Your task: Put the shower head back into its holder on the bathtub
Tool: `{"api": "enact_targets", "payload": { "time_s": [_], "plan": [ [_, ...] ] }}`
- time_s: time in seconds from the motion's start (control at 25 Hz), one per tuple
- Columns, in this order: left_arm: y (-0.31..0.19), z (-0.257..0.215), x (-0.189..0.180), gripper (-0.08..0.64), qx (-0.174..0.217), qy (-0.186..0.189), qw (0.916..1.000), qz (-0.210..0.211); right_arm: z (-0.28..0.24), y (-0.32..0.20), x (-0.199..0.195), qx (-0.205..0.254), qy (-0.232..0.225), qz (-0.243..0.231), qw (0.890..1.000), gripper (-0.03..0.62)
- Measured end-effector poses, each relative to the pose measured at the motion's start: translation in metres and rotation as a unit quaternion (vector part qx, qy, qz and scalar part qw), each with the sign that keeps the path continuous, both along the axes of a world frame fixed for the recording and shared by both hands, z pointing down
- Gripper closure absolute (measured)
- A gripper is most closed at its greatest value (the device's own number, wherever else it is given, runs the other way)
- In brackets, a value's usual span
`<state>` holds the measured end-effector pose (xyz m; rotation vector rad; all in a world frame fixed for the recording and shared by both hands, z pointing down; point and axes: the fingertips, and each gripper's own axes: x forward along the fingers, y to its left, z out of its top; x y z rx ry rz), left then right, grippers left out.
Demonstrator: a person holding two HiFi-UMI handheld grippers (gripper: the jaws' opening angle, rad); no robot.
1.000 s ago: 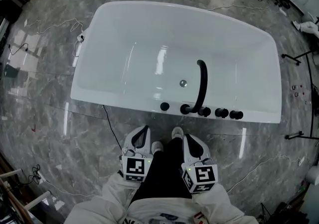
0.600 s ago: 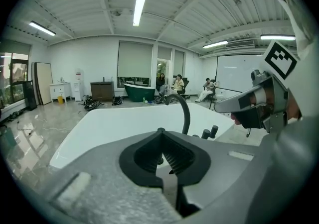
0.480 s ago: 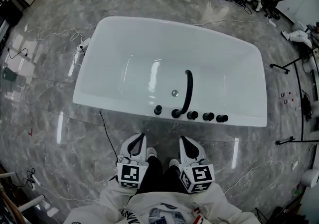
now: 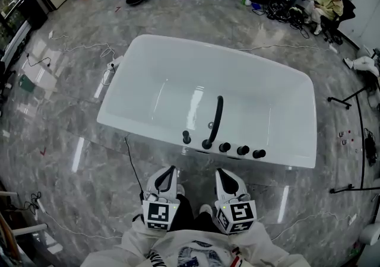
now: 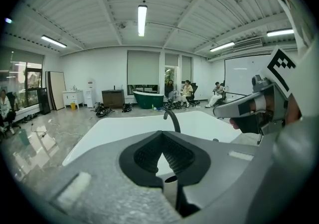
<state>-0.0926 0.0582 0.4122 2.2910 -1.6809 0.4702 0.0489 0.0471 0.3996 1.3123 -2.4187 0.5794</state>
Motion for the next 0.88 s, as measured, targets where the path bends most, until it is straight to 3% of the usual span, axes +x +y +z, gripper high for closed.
{"api": "enact_targets", "payload": {
  "time_s": [0.56,0.88],
  "plan": [
    [0.043,-0.053,0.072,0.56,0.03,-0.019,0.9981,-0.051,-0.044,0.027,0.051,0.05,-0.043,-0.055,0.996,0.588],
    [0.068,-0.071,0.08,0.56,0.038,-0.024,0.9963,-0.073,-0.059,0.041,0.062,0.061,-0.058,-0.075,0.994,0.588]
  ]
}}
